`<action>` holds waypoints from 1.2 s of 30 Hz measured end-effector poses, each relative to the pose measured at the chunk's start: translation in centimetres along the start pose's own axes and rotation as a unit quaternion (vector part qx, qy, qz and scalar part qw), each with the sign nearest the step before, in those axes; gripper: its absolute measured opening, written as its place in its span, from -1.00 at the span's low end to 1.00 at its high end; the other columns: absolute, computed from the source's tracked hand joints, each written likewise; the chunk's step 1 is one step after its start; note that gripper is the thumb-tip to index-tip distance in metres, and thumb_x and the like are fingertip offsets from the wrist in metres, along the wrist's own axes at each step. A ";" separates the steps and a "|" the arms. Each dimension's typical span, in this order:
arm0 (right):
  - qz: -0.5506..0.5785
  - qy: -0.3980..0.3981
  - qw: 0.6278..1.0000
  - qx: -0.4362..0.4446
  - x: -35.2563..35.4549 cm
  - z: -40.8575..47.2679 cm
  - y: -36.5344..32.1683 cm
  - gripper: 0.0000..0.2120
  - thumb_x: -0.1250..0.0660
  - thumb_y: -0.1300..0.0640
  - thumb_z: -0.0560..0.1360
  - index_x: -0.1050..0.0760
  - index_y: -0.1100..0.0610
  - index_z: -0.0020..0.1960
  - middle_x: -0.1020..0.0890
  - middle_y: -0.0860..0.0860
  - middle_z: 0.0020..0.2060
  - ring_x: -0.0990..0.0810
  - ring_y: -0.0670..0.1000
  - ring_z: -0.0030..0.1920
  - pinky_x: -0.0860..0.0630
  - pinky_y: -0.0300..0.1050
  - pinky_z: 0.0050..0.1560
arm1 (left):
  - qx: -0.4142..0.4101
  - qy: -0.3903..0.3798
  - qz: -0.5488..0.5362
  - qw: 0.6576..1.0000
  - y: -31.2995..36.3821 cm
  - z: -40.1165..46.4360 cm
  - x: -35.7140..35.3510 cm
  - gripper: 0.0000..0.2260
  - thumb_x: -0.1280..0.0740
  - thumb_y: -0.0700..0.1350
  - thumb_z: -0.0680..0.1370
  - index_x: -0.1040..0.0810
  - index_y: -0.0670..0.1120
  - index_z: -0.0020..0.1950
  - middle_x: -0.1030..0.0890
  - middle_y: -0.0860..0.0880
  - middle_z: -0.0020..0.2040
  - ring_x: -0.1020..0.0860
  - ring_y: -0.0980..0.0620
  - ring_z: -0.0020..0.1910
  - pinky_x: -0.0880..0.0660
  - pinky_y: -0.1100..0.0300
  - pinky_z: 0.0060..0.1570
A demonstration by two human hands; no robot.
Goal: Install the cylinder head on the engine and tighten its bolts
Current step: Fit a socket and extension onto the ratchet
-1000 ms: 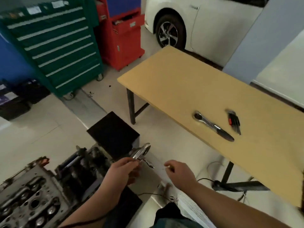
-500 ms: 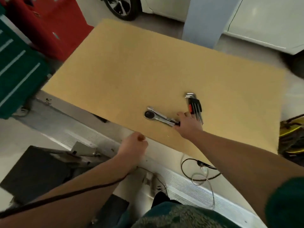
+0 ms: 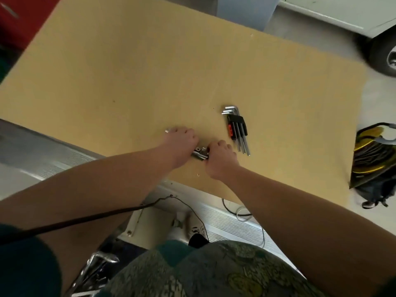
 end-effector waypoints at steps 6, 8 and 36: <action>0.007 0.030 0.996 0.088 -0.8 -1.1 0.5 -0.73 -0.27 0.07 0.63 -0.40 0.12 0.29 -0.54 0.11 0.19 -0.54 0.17 0.18 -0.48 0.10 0.19 | -0.017 -0.030 0.021 0.999 -0.7 0.6 -1.0 -0.61 -0.32 -0.17 0.55 -0.41 -0.04 0.37 -0.47 -0.11 0.39 -0.43 -0.20 0.40 -0.39 -0.14 0.35; 0.016 0.022 0.995 0.092 -0.9 -1.3 0.4 -0.73 -0.28 0.08 0.62 -0.39 0.12 0.28 -0.55 0.11 0.17 -0.55 0.17 0.17 -0.48 0.08 0.14 | -0.035 -0.033 0.043 0.998 -0.8 0.9 -1.0 -0.66 -0.31 -0.14 0.55 -0.45 -0.01 0.33 -0.55 -0.07 0.32 -0.50 -0.15 0.33 -0.38 -0.08 0.29; 0.319 -0.195 0.829 0.416 6.1 -28.3 -29.4 -0.69 -0.35 -0.24 0.52 -0.51 0.00 -0.16 -0.61 0.04 -0.34 -0.58 -0.02 -0.34 -0.61 0.04 -0.20 | 0.295 0.466 -0.814 0.181 -5.1 -52.0 4.8 -0.58 -0.29 0.16 0.67 -0.62 -0.13 0.34 -0.64 -0.15 0.00 -0.50 -0.03 -0.28 -0.43 0.06 -0.29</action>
Point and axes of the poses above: each hand's wrist, its own z-axis towards the middle knuckle, its own x-axis out of the back of the hand, y = z × x, the point moved 2 cm from there along z, towards the middle knuckle
